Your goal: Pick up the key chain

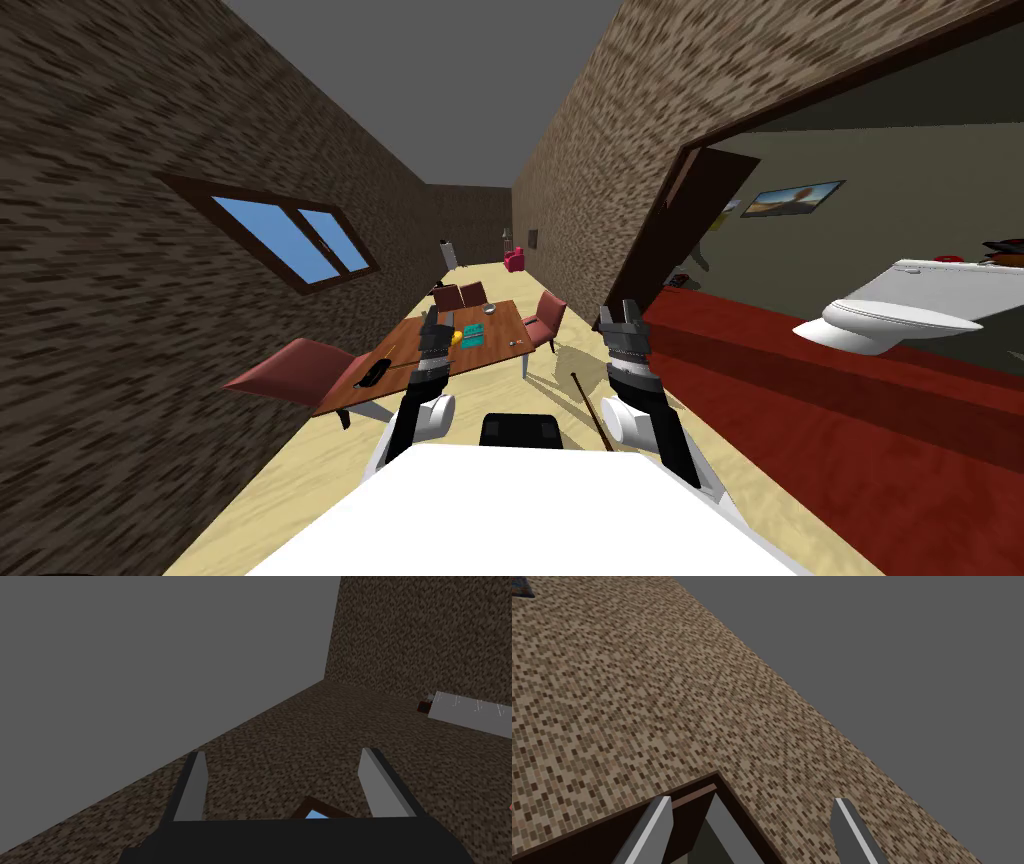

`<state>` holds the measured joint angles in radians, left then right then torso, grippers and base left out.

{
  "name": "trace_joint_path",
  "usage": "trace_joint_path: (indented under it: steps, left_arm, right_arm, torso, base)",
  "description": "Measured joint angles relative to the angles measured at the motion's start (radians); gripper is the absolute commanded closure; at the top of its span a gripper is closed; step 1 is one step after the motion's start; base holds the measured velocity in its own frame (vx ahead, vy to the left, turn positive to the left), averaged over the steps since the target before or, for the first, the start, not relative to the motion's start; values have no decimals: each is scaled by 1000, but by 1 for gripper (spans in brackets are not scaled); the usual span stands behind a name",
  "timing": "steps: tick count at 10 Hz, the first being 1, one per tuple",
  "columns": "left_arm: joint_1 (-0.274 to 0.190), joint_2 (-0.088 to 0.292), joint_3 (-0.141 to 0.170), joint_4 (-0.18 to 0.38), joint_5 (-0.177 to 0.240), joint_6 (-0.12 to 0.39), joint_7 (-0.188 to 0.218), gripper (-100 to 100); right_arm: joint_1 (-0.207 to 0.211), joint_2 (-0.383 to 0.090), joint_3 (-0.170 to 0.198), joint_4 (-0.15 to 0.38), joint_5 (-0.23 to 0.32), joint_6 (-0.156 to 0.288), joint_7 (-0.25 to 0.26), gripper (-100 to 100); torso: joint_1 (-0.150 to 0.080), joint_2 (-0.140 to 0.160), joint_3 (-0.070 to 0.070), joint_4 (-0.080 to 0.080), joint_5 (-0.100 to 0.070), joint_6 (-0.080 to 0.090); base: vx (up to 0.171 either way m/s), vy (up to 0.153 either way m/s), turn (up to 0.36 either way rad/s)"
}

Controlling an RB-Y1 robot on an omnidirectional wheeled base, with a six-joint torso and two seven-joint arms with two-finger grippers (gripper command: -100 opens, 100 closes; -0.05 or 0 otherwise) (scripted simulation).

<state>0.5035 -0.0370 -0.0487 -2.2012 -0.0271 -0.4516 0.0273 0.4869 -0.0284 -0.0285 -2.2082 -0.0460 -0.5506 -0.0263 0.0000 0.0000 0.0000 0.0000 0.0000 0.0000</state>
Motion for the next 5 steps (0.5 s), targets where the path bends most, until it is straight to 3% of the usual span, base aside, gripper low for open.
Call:
trace_joint_path:
  steps: [3, 5]
  left_arm:
    - [-3, 79, 17, 28, 22, 17, 16, -100]
    - [-18, 143, 48, 71, 55, 43, 40, -100]
  right_arm:
    - [0, 0, 0, 0, 0, 0, 0, 0]
    - [0, 0, 0, 0, 0, 0, 0, 0]
  torso:
    - [2, 0, 0, 0, 0, 0]
    - [2, 0, 0, 0, 0, 0]
  base:
    - [-3, 18, -180]
    - [-3, 20, -259]
